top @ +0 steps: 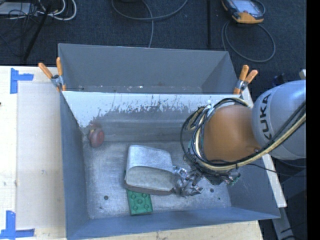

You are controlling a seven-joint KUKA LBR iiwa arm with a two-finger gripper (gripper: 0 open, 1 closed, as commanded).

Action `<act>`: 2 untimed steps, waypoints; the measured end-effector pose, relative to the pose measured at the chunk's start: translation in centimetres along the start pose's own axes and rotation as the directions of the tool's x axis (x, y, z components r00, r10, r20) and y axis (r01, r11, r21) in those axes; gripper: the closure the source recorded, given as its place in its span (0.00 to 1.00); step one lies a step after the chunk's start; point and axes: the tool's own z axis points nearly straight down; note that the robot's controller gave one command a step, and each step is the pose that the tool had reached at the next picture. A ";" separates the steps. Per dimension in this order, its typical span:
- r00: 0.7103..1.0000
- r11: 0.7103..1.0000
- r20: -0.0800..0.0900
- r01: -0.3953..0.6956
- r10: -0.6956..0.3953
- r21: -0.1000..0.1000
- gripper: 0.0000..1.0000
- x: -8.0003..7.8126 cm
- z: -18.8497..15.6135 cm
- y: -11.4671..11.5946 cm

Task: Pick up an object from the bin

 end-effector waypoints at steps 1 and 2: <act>0.989 0.990 0.008 -0.144 0.144 0.005 1.00 -6.8 -6.3 -3.0; 0.989 0.989 0.002 -0.147 0.147 0.001 0.00 -6.5 -6.0 -2.9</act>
Offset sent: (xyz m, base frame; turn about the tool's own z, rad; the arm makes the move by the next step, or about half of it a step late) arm 0.0674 0.0234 0.0605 0.1442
